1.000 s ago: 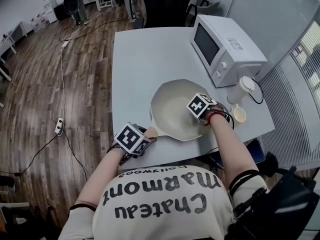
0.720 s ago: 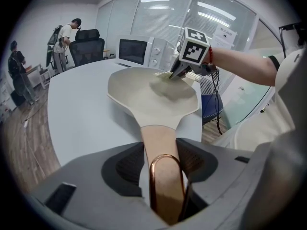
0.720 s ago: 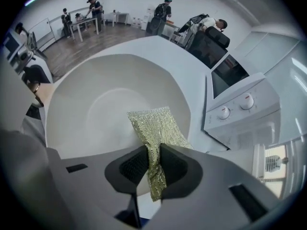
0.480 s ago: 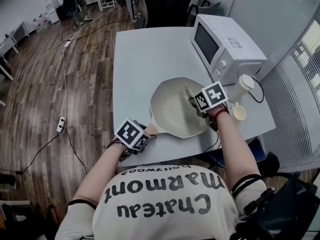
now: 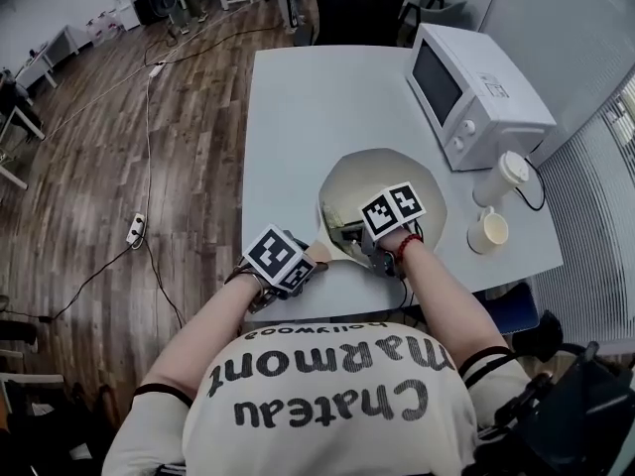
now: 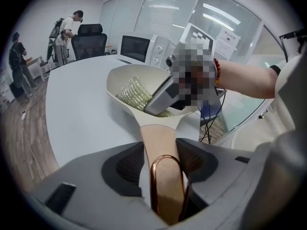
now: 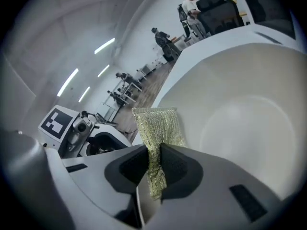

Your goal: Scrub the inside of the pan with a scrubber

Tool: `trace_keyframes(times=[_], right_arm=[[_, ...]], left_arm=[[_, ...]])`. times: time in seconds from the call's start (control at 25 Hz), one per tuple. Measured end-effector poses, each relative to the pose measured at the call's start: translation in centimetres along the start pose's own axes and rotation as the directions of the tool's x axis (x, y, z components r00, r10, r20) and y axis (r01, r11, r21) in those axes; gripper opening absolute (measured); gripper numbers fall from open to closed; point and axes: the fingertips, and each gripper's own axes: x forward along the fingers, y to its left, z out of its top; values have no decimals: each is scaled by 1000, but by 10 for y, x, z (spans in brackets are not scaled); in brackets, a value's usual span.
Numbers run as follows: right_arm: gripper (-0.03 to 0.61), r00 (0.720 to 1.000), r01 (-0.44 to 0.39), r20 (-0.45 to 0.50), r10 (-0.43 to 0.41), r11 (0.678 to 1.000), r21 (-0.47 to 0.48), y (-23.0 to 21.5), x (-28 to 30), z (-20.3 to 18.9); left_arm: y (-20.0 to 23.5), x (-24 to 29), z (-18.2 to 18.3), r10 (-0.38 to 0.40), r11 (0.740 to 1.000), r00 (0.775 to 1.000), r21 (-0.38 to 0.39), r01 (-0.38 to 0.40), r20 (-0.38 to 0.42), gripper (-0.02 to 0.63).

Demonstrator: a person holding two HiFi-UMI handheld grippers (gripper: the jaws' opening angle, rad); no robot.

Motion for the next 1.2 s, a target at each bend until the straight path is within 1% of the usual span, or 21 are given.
trace_keyframes(times=[0.16,0.28,0.32,0.4,0.52,0.6,0.72,0.84,1.04,1.12,1.2], right_arm=[[64,997,19,-71,-15,998,54,-9,11,-6],[64,993,39,-114,-34,998,50,-16,17,-8],[64,990,62,-127,-56,997,41,-20,18,-9],[64,980,131,-154,-128,991,14,-31,18,-10],[64,945,246,-215,-247,969,-30,-54,15,-19],[64,924,289,-242,-295,955,-61,-65,13,-25],[64,911,317,-249,-329,944,-87,-70,11,-27],[63,885,359,-267,-381,924,-128,-75,7,-29],[60,852,408,-297,-432,902,-142,-91,-12,-37],[60,830,439,-308,-464,886,-151,-102,-24,-40],[58,801,474,-327,-502,865,-166,-113,-37,-44]], left_arm=[[-3,2,-3,-2,1000,1000,8,2,-17,222],[-4,5,-6,-2,1000,1000,13,2,-30,229],[-4,5,-6,2,1000,1000,16,-1,-31,229],[-4,4,-3,7,1000,1000,18,-6,-29,229],[-5,2,0,2,1000,999,14,-2,-36,229],[-6,2,0,-1,1000,999,8,2,-37,229],[-5,2,-1,-3,1000,999,2,3,-35,229],[-5,2,-1,-6,1000,999,-3,6,-35,229],[-6,0,-2,-24,999,1000,-24,24,-15,227],[-6,1,-2,-28,999,1000,-29,28,-7,225],[-6,2,0,-28,999,1000,-30,27,-3,223]])
